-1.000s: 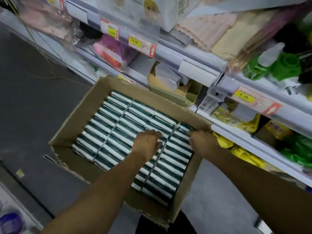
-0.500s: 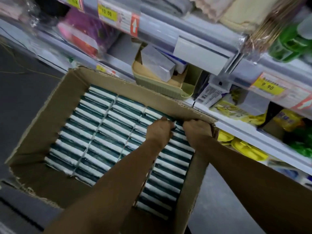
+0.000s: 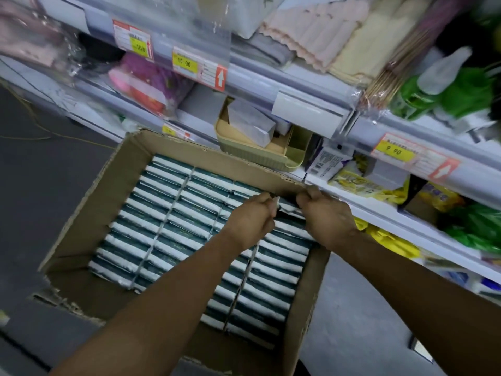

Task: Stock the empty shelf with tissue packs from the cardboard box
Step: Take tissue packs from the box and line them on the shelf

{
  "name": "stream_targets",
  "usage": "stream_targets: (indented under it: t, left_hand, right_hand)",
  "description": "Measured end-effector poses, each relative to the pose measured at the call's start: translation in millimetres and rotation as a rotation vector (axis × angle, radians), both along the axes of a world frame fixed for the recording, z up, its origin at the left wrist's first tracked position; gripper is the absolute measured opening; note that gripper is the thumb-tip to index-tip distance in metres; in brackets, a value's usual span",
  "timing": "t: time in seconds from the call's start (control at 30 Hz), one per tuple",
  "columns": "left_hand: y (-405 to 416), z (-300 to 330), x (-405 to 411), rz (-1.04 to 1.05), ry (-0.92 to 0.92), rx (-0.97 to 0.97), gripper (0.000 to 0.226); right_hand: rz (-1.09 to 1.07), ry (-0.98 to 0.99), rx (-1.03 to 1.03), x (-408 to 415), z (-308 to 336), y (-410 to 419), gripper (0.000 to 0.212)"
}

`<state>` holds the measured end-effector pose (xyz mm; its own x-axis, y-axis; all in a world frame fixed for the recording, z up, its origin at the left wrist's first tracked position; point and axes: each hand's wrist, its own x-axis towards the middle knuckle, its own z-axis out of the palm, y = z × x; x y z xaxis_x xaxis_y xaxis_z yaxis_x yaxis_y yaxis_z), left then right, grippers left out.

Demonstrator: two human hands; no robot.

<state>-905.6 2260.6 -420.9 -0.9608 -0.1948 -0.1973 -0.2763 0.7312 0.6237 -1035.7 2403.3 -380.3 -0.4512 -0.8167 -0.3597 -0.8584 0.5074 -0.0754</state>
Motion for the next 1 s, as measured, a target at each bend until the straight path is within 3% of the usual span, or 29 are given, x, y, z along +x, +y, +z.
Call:
stream_targets:
  t: [0.1, 0.23, 0.43, 0.57, 0.67, 0.73, 0.87, 0.93, 1.0]
  left_hand:
    - [-3.2, 19.6, 15.9, 0.173, 0.022, 0.202, 0.002]
    - [-8.1, 56.4, 32.6, 0.345, -0.047, 0.386, 0.010]
    - [1.9, 113.1, 52.8, 0.562, 0.143, 0.232, 0.020]
    - [7.5, 150.8, 64.6, 0.626, 0.074, 0.030, 0.019]
    - [4.9, 179.6, 72.9, 0.600, -0.012, -0.046, 0.052]
    - [7.1, 202.8, 73.2, 0.636, -0.047, 0.039, 0.069]
    - [19.4, 244.7, 70.9, 0.786, -0.082, 0.397, 0.086]
    - [24.9, 260.6, 72.4, 0.788, 0.014, 0.568, 0.089]
    - [30.7, 277.6, 75.1, 0.773, 0.121, 0.640, 0.078]
  right_hand:
    - [-0.025, -0.135, -0.298, -6.1, 13.2, 10.7, 0.005]
    - [-0.226, -0.401, -0.403, -2.9, 41.7, 17.8, 0.014]
    - [-0.397, -0.645, -0.599, 24.4, 84.7, 30.5, 0.025]
    - [-0.397, -0.672, -0.692, 46.1, 125.6, 45.0, 0.027]
    - [-0.283, -0.564, -0.754, 63.8, 159.5, 57.3, 0.024]
    - [-0.162, -0.441, -0.770, 75.9, 178.2, 62.1, 0.019]
    - [0.112, -0.146, -0.760, 95.3, 207.3, 64.1, 0.006]
    - [0.229, 0.058, -0.765, 100.2, 219.1, 65.7, 0.002]
    - [0.307, 0.181, -0.716, 105.4, 230.6, 65.9, 0.008]
